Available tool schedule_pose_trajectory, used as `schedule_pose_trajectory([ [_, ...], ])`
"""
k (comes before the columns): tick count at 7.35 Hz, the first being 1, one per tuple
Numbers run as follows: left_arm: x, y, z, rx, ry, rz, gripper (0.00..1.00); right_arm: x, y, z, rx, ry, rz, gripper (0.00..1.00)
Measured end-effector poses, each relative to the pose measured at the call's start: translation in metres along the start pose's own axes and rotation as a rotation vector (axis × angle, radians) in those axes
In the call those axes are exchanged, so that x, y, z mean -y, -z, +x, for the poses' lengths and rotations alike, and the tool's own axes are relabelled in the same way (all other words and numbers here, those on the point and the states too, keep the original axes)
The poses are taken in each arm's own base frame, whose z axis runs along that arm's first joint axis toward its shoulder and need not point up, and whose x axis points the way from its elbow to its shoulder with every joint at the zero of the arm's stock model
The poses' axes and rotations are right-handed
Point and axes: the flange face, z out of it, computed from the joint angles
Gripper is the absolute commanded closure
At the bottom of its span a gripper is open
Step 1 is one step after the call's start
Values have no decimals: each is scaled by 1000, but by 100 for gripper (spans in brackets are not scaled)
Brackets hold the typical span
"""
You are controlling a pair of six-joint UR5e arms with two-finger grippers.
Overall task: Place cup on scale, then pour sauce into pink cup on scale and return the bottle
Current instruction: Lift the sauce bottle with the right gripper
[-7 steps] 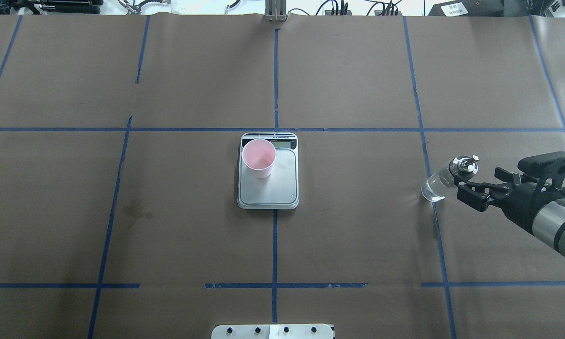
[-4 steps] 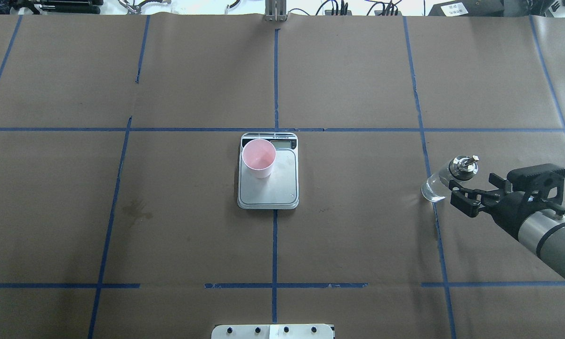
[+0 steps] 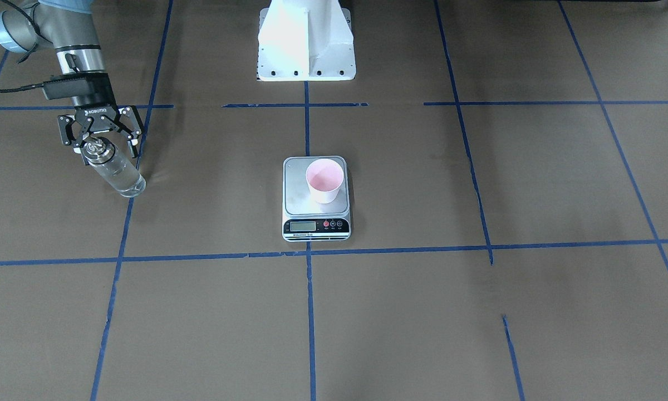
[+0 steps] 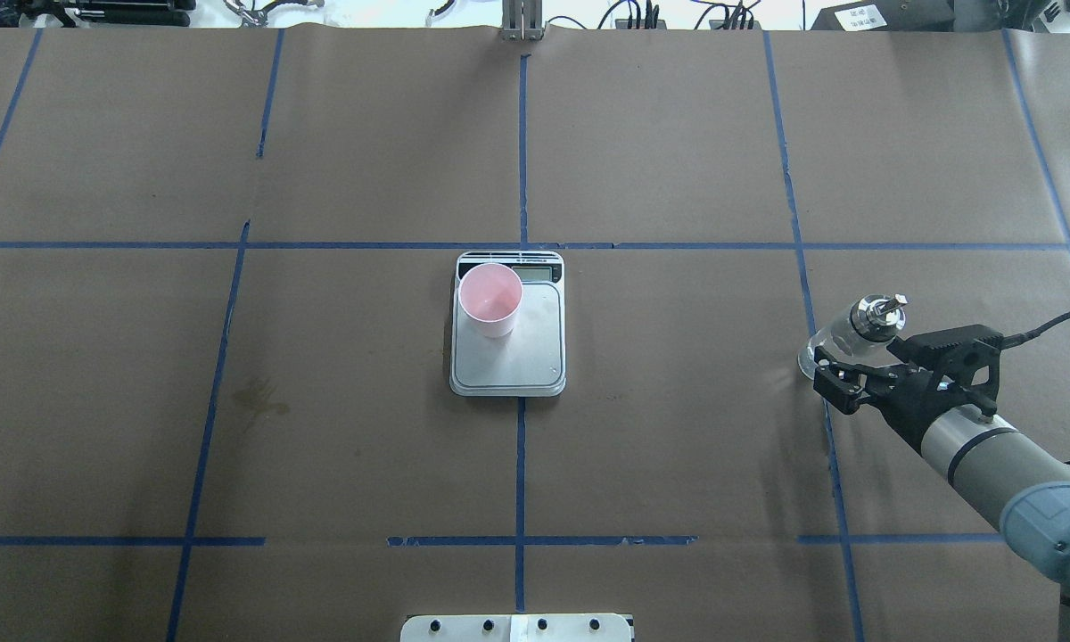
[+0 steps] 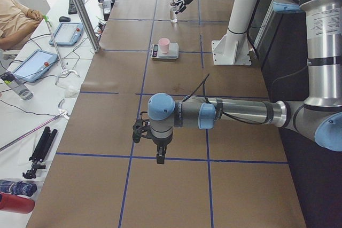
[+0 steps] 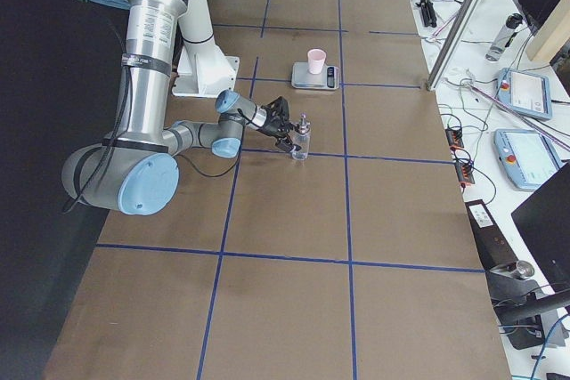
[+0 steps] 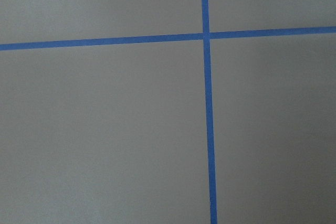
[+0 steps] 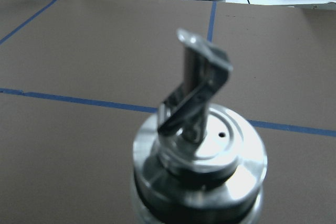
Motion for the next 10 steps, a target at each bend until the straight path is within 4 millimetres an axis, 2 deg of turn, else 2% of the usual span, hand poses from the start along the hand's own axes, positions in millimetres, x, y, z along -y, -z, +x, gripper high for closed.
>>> schedule_pose_trajectory([
  [4,1,0,0,0,1,1,0,-2,-5,-4,2,9,5,1],
  [7,1,1,1,0,-1,3,0,-3,-7,-1,-9,16,16,6],
  [8,1,2,2,0,-2,4,0,-2,-8,-1,-13,16,25,21],
  [9,1,4,3,0,-3,6,0,-1,-8,0,-17,16,34,69],
  [10,1,5,4,0,-4,7,0,0,-8,-1,-20,13,44,100],
])
